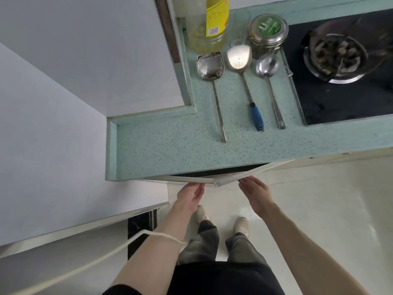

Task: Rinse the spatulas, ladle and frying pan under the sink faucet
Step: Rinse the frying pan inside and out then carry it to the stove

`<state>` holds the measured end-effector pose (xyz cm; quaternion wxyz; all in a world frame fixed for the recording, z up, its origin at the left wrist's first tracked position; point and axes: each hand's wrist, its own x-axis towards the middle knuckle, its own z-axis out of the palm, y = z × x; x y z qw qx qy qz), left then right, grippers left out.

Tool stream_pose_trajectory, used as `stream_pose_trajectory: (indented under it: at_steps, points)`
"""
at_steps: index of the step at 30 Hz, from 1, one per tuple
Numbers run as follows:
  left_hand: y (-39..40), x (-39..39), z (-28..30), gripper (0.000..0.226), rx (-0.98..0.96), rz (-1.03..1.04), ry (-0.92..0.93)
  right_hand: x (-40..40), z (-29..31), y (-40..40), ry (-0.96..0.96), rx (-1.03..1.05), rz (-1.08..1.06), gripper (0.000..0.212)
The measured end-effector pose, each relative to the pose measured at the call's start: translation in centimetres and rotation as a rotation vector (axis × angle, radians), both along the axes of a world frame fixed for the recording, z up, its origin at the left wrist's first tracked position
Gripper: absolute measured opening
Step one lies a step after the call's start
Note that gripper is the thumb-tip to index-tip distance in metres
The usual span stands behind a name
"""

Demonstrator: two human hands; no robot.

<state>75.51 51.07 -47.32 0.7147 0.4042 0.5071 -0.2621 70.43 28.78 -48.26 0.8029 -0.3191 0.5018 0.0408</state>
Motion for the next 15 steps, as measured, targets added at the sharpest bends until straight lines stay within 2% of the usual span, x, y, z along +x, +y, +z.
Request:
stream_pose_trajectory:
  at_steps: [5, 10, 15]
  points:
    - [0.2, 0.9, 0.2, 0.033, -0.033, -0.064, -0.004, 2.2, 1.0, 1.5, -0.034, 0.046, -0.074, 0.043]
    - [0.7, 2.1, 0.0, 0.048, -0.093, -0.11, -0.051, 3.5, 1.2, 2.2, -0.071, 0.088, -0.079, 0.035]
    - [0.7, 2.4, 0.0, 0.06, -0.17, -0.086, -0.091, 4.1, 1.0, 2.7, -0.108, 0.096, -0.03, 0.05]
